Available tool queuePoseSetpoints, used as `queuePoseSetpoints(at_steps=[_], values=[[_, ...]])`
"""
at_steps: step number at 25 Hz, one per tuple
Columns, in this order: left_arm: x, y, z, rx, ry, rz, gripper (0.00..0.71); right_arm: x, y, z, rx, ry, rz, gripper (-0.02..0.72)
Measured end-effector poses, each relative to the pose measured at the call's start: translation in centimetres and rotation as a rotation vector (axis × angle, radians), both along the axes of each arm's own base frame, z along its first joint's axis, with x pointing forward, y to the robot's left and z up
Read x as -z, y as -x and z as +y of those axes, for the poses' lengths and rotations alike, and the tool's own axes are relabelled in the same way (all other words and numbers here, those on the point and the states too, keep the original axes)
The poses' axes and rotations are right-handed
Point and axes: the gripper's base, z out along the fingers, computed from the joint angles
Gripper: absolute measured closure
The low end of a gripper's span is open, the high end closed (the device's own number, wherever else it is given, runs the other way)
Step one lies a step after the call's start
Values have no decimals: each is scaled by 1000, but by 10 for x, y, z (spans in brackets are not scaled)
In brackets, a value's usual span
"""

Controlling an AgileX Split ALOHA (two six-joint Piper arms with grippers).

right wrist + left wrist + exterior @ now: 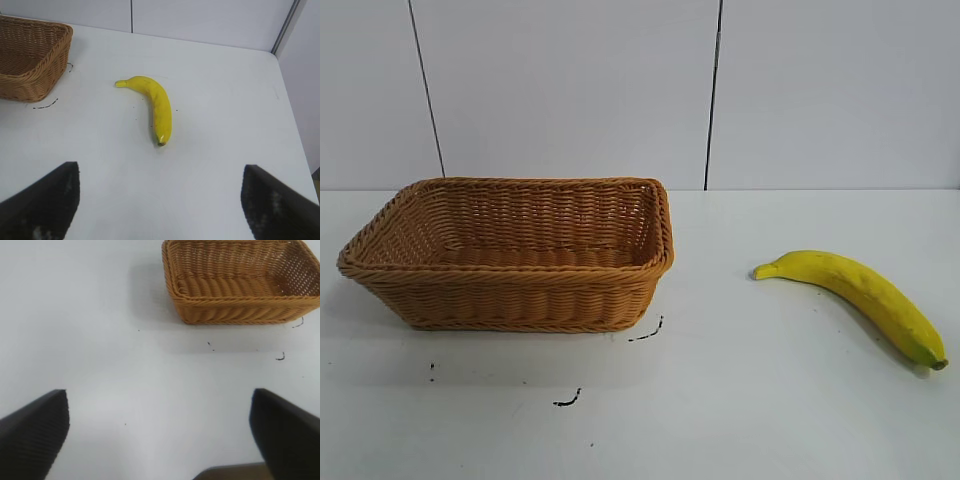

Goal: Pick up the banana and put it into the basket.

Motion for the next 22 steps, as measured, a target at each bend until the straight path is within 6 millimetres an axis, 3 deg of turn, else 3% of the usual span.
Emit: queuePoseSetpoints(at_steps=[14, 18, 22], values=[[0, 0, 0, 0, 0, 0, 15, -7, -4, 0, 3, -5, 23, 74], [0, 0, 0, 0, 0, 0, 15, -30, -24, 1, 5, -5, 98, 74], [0, 0, 0, 0, 0, 0, 15, -62, -67, 4, 2, -9, 219, 74]])
